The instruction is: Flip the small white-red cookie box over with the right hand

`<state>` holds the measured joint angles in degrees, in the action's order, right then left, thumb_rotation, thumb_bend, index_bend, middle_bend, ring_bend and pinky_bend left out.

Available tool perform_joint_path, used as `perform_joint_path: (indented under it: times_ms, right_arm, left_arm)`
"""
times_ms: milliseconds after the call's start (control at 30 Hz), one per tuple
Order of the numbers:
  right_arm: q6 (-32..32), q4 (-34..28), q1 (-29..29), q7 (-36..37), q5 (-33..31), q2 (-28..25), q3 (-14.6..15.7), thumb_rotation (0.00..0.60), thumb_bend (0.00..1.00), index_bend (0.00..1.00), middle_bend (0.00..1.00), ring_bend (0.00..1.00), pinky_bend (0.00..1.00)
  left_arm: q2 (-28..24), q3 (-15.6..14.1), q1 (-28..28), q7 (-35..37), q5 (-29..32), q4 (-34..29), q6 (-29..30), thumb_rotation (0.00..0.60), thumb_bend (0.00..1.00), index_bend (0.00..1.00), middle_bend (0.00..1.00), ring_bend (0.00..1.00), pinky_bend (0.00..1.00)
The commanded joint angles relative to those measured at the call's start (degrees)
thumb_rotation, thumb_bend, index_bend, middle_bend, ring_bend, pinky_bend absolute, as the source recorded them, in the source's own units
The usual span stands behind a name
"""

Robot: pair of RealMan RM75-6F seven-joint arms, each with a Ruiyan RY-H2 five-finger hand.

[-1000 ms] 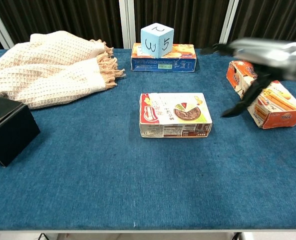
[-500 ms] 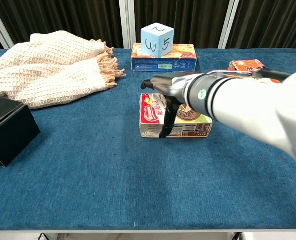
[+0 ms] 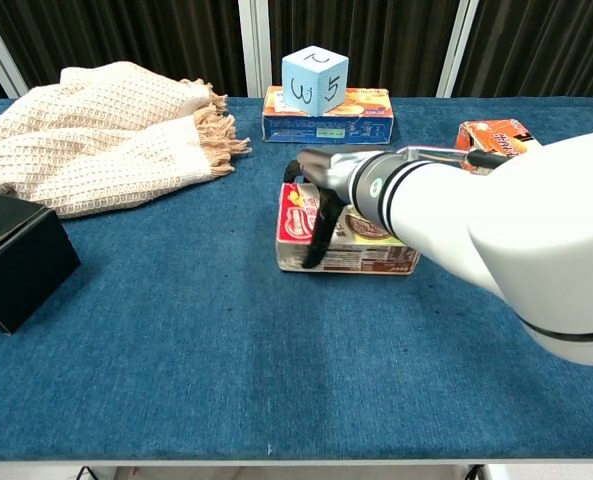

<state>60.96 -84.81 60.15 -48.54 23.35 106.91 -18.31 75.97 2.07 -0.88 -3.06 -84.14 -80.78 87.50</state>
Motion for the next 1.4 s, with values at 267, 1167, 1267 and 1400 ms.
perform_joint_path:
  times_ms: [267,1167,1267,1400]
  right_arm:
    - [-7.47,-8.41,-12.54,32.22,24.55,-11.79,-2.28,0.600,0.16,0.31,0.40,0.36,0.37]
    - [5.18,39.37,-17.16,112.85,63.33,12.96,5.17,0.600,0.16,0.19,0.40,0.30,0.25]
    - [6.21,41.68,-17.03,114.65,64.25,13.68,6.11,0.600,0.16,0.14,0.40,0.26,0.21]
    - [6.82,43.28,-17.45,116.13,64.73,13.71,7.24,0.600,0.16,0.07,0.36,0.22,0.17]
  left_arm:
    - [-0.18,0.04,0.10,-0.37,-0.22,-0.70,0.45,0.600,0.00,0.09,0.06,0.00,0.00]
    - [-1.16,0.20,-0.52,-3.71,-0.52,-4.64,0.25,0.600,0.00,0.09,0.06,0.00,0.00]
    - [-1.16,0.15,-0.56,-3.92,-0.33,-4.77,0.01,0.600,0.00,0.09,0.06,0.00,0.00]
    - [-1.08,0.13,-0.59,-3.92,-0.14,-4.71,-0.20,0.600,0.00,0.09,0.06,0.00,0.00]
